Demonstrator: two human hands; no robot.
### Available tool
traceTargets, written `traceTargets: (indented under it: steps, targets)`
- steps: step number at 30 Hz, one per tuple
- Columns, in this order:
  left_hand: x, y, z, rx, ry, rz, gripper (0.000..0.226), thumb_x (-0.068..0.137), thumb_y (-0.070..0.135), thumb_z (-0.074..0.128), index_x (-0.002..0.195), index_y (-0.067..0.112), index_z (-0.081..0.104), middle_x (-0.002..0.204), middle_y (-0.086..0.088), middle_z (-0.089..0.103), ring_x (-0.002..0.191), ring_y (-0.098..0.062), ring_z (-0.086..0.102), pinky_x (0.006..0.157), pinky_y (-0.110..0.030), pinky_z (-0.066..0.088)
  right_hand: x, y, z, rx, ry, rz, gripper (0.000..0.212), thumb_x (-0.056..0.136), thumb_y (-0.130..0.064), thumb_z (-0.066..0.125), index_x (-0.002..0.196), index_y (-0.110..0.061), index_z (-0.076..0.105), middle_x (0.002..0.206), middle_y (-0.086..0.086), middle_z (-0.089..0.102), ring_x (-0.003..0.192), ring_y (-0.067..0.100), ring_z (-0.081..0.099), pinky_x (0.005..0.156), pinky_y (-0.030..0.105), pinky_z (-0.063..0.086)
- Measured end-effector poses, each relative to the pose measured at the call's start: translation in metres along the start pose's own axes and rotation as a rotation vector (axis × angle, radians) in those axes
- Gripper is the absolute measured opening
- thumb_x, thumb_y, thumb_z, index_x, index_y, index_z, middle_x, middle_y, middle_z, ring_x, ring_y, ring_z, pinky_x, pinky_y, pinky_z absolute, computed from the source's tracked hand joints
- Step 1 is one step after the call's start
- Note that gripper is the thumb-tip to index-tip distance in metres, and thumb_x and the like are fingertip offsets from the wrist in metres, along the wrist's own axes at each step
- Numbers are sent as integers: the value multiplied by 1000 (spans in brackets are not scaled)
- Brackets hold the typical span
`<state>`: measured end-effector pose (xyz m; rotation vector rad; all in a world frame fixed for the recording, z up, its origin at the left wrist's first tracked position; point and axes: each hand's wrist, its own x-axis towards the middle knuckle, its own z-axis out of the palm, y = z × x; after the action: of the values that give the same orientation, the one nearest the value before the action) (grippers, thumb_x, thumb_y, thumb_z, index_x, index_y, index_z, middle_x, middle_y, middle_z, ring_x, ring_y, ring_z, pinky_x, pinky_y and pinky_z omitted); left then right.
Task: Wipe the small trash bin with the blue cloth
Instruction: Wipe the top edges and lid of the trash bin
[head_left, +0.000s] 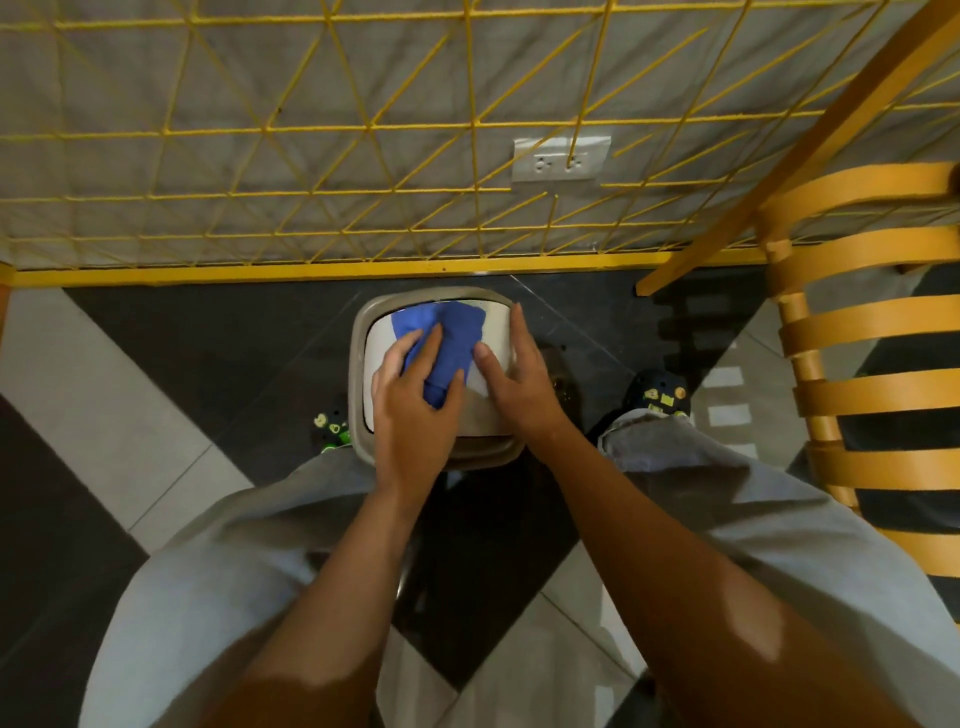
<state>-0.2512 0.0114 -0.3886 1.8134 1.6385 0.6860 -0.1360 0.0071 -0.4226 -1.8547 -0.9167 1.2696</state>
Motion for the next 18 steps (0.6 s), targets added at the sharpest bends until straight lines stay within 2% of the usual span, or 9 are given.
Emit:
traceTargets:
  steps: [3,6,9,13,16,18]
  targets:
    - [3,-13,-8,-21,83,-185,44,86,12,60,129,7,51,131,-14,51,121,-23,48,92,-8,28,3,-4,3,-5,-25,51,70,94,-42,44,148,-31,1,153,10,24,136,29,30,110,50,32]
    - [5,-22,-11,-65,126,-339,41,87,11,58,128,5,52,131,-15,52,122,-23,46,88,-5,25,4,-6,5,-34,-46,94,69,94,-46,40,146,-36,-3,153,10,22,135,30,31,109,50,33]
    - [0,-9,-3,-26,144,-304,46,86,14,60,131,11,49,131,-12,51,120,-21,47,91,-11,27,4,-6,8,-8,-36,102,69,94,-45,41,147,-35,-2,153,11,23,135,30,31,110,51,32]
    - [-20,11,12,-34,101,-117,50,78,9,66,126,9,54,127,-16,55,116,-29,51,100,-30,36,1,-6,10,54,-17,100,65,97,-37,40,147,-34,-1,153,13,24,137,30,31,111,51,31]
    - [-26,0,11,5,111,-147,51,78,10,67,127,9,53,127,-17,54,117,-31,50,103,-41,40,1,-6,9,42,-17,112,66,96,-40,40,147,-34,-2,154,11,23,136,29,31,110,45,32]
    - [-27,-13,6,17,139,-234,47,80,11,65,126,7,53,126,-16,54,117,-29,50,104,-34,37,3,-6,8,29,-22,146,68,94,-45,41,146,-37,-2,154,9,22,135,30,32,105,43,34]
